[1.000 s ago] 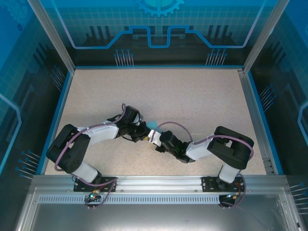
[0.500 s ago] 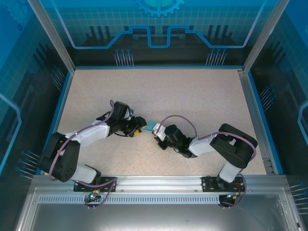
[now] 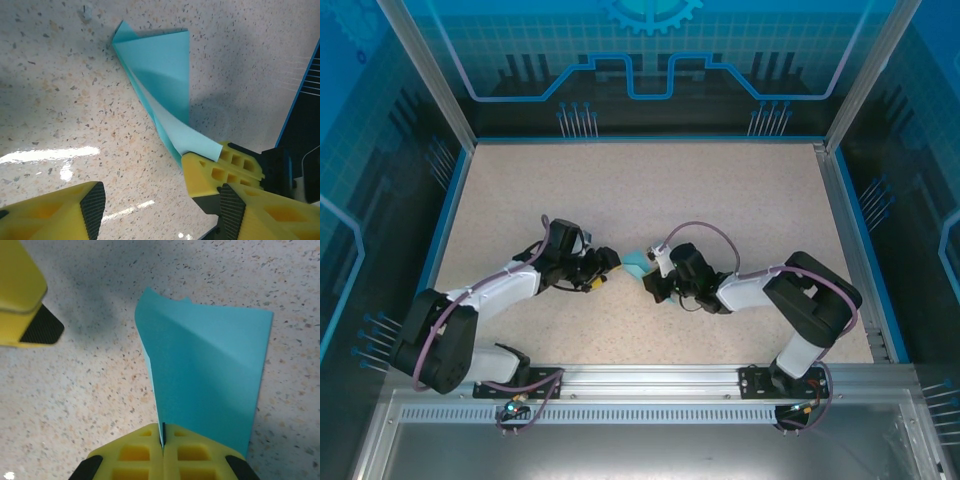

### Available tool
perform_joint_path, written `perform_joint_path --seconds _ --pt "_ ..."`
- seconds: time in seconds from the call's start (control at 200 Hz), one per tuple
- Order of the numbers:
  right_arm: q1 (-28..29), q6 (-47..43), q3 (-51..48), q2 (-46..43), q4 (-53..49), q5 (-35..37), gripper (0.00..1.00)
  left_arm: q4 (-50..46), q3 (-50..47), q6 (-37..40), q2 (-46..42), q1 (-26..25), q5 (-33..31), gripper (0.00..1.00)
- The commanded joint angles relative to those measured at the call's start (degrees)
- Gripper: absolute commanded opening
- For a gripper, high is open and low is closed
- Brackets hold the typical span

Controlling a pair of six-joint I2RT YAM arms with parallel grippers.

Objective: Fold a paper plane with a square sheet of paper (pick it up from the middle)
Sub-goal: Fold the wing for the fifth time at the center of the table.

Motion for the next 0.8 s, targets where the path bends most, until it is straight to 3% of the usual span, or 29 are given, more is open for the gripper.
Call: perform_joint_path --seconds 0.0,0.795 --pt "-0.85 6.12 1.94 1.06 -2.87 -3.71 0.0 3.44 -0.98 1.57 0.38 0.22 2.48 0.66" --pt "-5.47 26.65 0.15 3.55 3.13 -12.04 0.0 15.7 -2.92 4.26 5.68 -4.41 3.24 0.48"
